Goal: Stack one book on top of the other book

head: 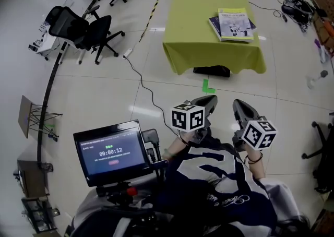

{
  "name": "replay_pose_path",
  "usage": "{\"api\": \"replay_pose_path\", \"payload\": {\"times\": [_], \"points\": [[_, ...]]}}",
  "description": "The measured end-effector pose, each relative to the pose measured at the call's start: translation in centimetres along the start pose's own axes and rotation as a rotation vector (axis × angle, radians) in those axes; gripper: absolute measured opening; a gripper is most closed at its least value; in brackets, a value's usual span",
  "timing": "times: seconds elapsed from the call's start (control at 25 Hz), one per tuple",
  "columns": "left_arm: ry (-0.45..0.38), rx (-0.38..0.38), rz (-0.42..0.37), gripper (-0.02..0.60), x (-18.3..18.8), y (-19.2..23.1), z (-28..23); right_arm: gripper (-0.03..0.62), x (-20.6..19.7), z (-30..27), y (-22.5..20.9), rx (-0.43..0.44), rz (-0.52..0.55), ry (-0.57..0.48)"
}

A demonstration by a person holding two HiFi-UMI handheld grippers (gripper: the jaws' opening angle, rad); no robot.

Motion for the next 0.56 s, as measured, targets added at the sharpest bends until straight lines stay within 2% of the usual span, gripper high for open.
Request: {"api": "replay_pose_path", "payload": {"times": [0.32, 0.56], "points": [[-0.007, 0.021, -0.008, 0.005, 0.1, 1.2, 0.1, -0.005, -0.4, -1.3, -0.1, 0.022, 0.001, 0.02], [-0.003, 0.024, -0.058, 0.005, 0.3, 0.1, -0.6, -0.005, 0.1, -0.6, -0.9, 0.02, -0.011, 0.015]]}}
Point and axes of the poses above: the fingertips, and each gripper's own axes: z backward along the fingers, y to its left, x out of its top, the point moved 6 cm from there along z, backward along the fingers, and after that the axes turned 14 degrees about x, right-handed, at the moved point
